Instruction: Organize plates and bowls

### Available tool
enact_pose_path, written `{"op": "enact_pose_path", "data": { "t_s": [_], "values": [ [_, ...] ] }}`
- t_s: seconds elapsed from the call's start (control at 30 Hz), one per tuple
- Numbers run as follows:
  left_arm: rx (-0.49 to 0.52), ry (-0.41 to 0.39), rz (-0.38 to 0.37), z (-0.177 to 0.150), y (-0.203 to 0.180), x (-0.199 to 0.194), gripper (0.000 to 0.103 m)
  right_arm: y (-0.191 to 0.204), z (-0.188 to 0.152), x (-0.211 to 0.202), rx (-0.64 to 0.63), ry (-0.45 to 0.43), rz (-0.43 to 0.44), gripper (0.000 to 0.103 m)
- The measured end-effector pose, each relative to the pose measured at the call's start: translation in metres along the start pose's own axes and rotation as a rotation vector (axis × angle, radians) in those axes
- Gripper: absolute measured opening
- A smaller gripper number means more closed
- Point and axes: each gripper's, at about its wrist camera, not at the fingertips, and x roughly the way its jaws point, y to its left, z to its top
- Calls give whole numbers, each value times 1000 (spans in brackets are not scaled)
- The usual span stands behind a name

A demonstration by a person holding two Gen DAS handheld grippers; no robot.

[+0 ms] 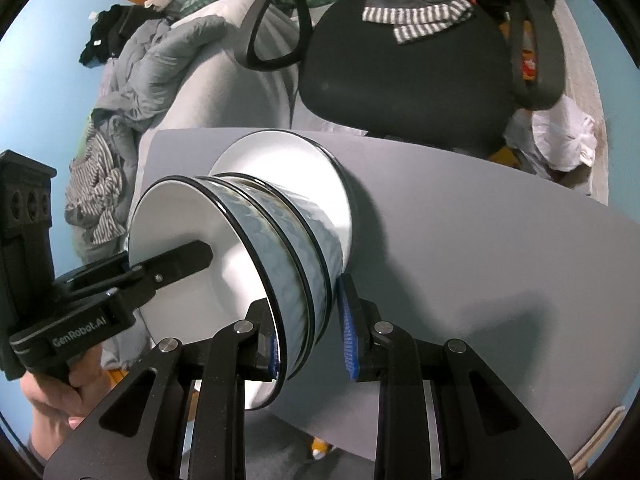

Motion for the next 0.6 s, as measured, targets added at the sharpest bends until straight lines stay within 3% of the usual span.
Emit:
{"op": "enact_pose_path", "data": {
  "t_s": [0.23,0.6],
  "values": [
    [-52,43,-4,9,31,12,25,16,20,28,1,39,-22,25],
    [-43,62,-7,18,45,11,25,24,30,45,28,64,-48,24]
  ]
}}
